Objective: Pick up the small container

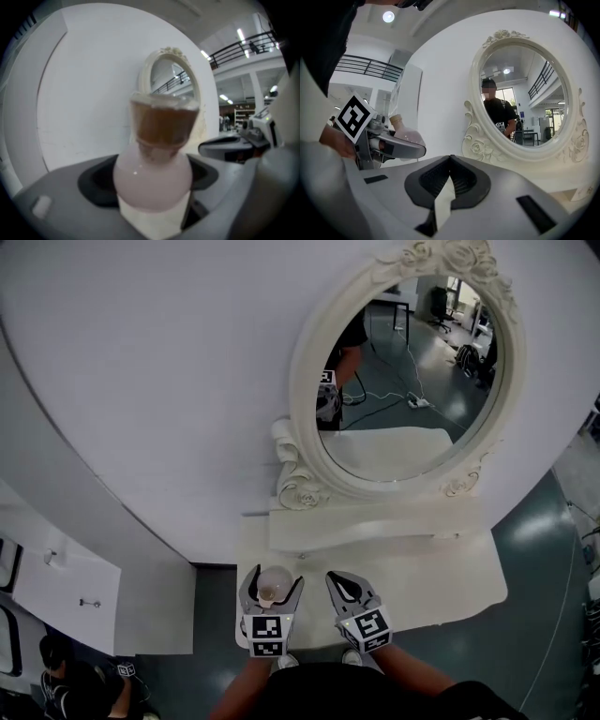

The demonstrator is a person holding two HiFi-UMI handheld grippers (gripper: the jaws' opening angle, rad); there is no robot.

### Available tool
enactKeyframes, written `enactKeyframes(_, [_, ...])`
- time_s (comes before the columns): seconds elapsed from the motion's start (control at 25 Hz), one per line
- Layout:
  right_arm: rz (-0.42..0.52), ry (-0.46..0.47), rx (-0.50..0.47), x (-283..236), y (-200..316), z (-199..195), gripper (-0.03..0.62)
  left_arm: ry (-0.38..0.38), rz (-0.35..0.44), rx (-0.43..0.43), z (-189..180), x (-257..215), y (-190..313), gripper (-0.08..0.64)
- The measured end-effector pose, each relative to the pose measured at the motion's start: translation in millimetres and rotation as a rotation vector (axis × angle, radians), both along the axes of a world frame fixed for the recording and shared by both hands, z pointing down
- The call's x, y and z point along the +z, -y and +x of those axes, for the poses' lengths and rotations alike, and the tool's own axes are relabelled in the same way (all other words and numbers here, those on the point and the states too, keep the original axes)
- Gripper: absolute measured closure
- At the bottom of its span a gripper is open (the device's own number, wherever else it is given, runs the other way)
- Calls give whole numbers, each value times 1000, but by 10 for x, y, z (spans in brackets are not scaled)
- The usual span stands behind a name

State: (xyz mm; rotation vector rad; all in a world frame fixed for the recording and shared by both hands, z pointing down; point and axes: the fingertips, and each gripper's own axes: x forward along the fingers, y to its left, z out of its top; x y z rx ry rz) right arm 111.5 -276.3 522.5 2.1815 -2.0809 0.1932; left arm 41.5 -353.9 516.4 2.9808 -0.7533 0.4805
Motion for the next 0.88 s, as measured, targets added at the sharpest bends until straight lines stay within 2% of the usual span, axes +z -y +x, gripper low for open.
enactKeyframes(0.48, [114, -99, -7, -559, 245, 103, 586, -122, 38, -24, -61, -392, 171, 150])
enactKeyframes(0.88, [116, -106, 23, -617, 306, 87, 586, -121, 32, -9, -82, -373, 175, 150])
